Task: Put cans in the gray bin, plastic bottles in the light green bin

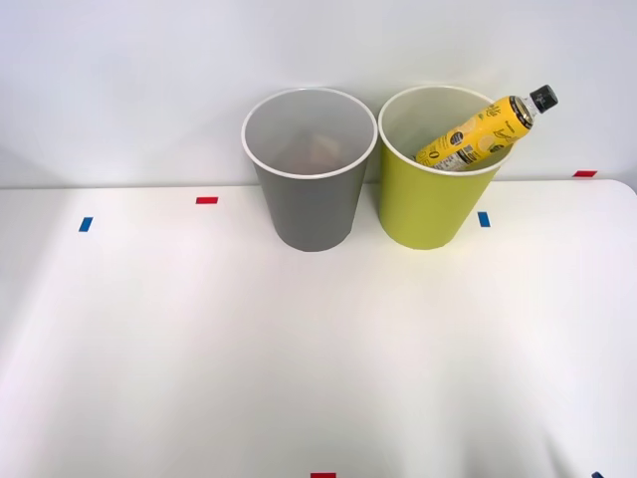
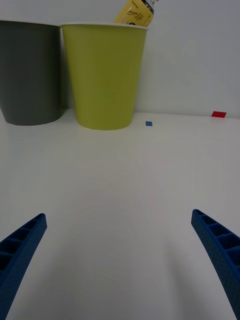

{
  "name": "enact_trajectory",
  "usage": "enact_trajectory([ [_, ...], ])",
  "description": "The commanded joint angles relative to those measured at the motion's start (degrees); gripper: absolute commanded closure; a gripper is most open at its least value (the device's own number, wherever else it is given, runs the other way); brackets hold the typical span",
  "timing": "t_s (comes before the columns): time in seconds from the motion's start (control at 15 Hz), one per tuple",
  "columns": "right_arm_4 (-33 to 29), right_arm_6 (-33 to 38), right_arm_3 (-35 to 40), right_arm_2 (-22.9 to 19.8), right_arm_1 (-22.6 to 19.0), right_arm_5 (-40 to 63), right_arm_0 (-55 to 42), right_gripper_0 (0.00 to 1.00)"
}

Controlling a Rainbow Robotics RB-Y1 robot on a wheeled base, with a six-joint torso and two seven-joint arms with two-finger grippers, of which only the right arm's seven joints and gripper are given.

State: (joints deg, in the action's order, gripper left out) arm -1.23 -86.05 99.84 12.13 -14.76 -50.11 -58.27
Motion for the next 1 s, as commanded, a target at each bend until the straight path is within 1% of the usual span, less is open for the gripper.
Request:
enact_trajectory([
  [0.07, 0.00, 0.00, 0.00, 0.00, 0.00, 0.01, 0.00, 0.00],
  [1.0, 0.00, 0.00, 0.00, 0.00, 0.00, 0.01, 0.00, 0.00],
])
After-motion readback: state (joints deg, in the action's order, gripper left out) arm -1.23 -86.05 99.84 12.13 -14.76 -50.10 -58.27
